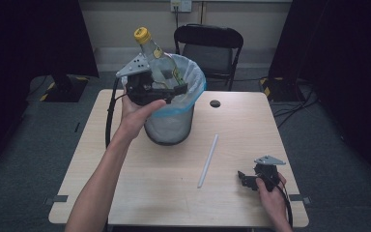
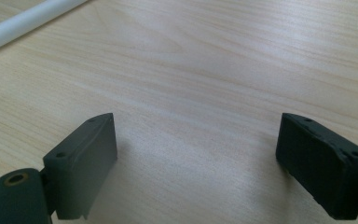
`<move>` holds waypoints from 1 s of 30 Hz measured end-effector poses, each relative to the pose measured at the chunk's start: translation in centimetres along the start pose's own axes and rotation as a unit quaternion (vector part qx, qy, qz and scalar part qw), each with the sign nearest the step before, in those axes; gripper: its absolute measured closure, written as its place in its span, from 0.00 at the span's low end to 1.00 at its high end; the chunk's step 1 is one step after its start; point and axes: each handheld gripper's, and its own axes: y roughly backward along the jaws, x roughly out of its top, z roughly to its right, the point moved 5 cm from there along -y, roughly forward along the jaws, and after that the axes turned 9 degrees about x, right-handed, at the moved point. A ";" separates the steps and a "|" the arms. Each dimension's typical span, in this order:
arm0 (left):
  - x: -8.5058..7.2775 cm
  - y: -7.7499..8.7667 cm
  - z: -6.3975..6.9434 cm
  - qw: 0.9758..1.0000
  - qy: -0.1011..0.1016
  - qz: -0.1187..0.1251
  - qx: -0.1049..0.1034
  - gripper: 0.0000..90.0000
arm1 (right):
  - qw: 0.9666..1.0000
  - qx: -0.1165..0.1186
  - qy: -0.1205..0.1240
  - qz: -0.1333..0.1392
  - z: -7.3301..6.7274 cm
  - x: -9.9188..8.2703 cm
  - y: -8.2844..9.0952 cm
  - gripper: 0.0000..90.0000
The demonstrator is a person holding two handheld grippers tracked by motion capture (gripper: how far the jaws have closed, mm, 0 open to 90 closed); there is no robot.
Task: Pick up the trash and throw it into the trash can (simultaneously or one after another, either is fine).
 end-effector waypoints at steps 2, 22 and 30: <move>0.3 0.1 -0.4 1.000 0.005 0.002 0.008 0.31 | 1.000 0.000 0.000 0.000 0.0 0.0 0.0 0.13; 0.9 -1.3 -4.8 0.997 0.012 -0.030 0.066 0.31 | 1.000 0.000 -0.001 0.000 0.0 0.0 0.0 0.13; 0.5 -1.8 -6.9 0.994 0.020 -0.066 0.080 0.31 | 1.000 0.000 -0.001 0.000 0.0 0.0 0.0 0.13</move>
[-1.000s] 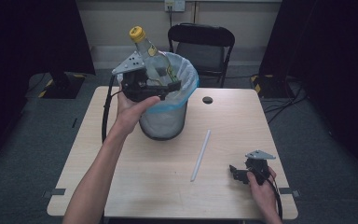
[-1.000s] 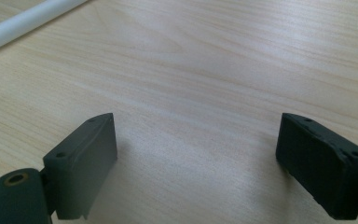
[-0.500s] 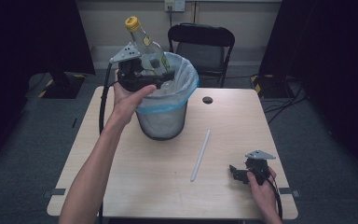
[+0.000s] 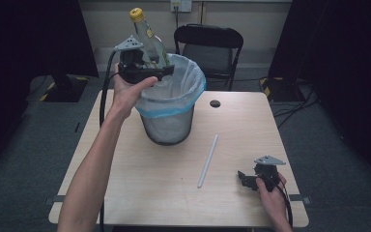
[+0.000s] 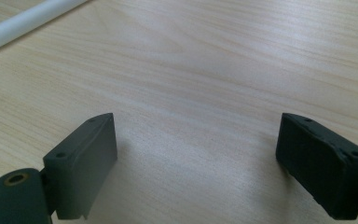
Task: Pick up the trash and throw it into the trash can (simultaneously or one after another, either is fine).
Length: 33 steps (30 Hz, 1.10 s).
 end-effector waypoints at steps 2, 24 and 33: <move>-0.1 -0.1 -0.4 1.000 0.008 -0.003 0.000 0.31 | 1.000 0.000 0.000 0.000 0.0 0.0 0.0 0.13; -0.9 -1.0 -1.9 0.998 0.044 -0.028 0.018 0.25 | 1.000 0.000 0.000 -0.001 0.0 0.0 0.0 0.13; 0.1 -0.4 -1.5 0.999 0.042 -0.011 0.007 0.28 | 1.000 0.001 0.001 0.000 0.0 0.0 0.1 0.13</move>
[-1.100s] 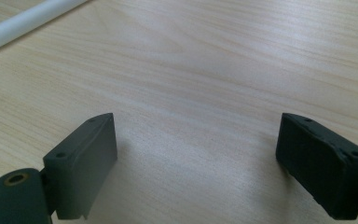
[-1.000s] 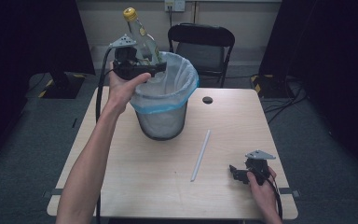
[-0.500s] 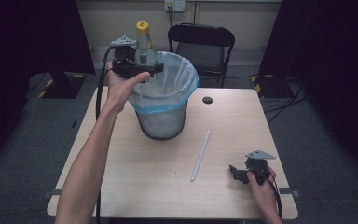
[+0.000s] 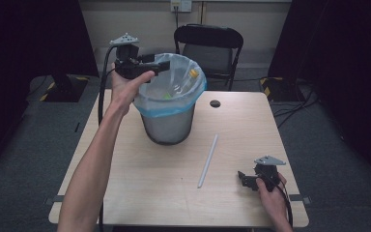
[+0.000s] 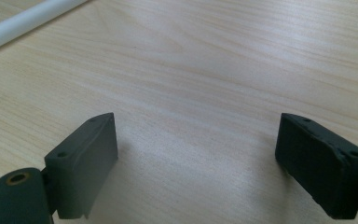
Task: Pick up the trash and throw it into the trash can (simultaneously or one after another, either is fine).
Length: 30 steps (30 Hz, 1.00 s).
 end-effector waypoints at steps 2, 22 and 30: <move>-0.2 -0.2 0.2 1.000 0.002 -0.001 -0.003 0.28 | 1.000 -0.001 0.001 0.000 0.0 0.0 0.0 0.13; -1.5 0.4 3.5 0.998 -0.029 0.002 -0.050 0.31 | 1.000 0.001 0.000 -0.001 0.0 0.0 0.0 0.13; -2.4 1.0 5.7 0.997 -0.037 0.017 -0.060 0.30 | 1.000 0.001 -0.001 -0.001 0.0 0.0 0.0 0.13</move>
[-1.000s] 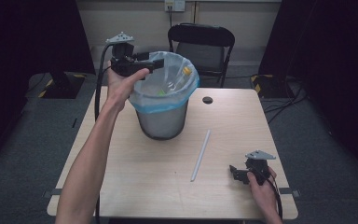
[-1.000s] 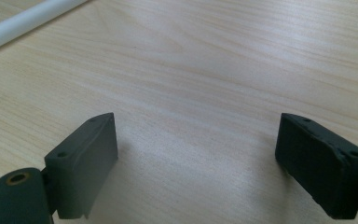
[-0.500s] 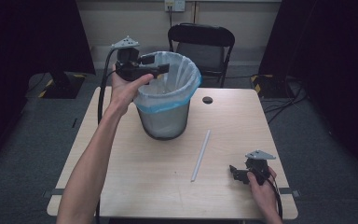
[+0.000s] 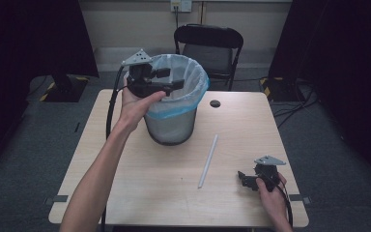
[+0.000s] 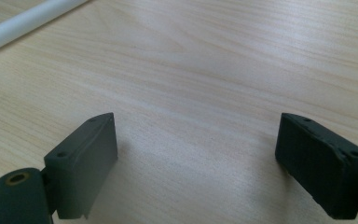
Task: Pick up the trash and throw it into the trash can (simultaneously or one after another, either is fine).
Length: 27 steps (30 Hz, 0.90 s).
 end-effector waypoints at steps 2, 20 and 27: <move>0.0 0.3 0.6 1.000 0.000 0.010 -0.006 0.30 | 1.000 0.000 0.000 0.000 0.0 0.0 0.0 0.13; -3.7 1.0 6.3 0.999 -0.018 0.004 -0.029 0.29 | 1.000 0.000 0.000 0.000 0.0 0.0 0.0 0.13; -6.2 1.3 7.5 0.999 -0.025 -0.009 -0.046 0.31 | 1.000 0.000 0.000 0.000 0.0 0.0 0.0 0.13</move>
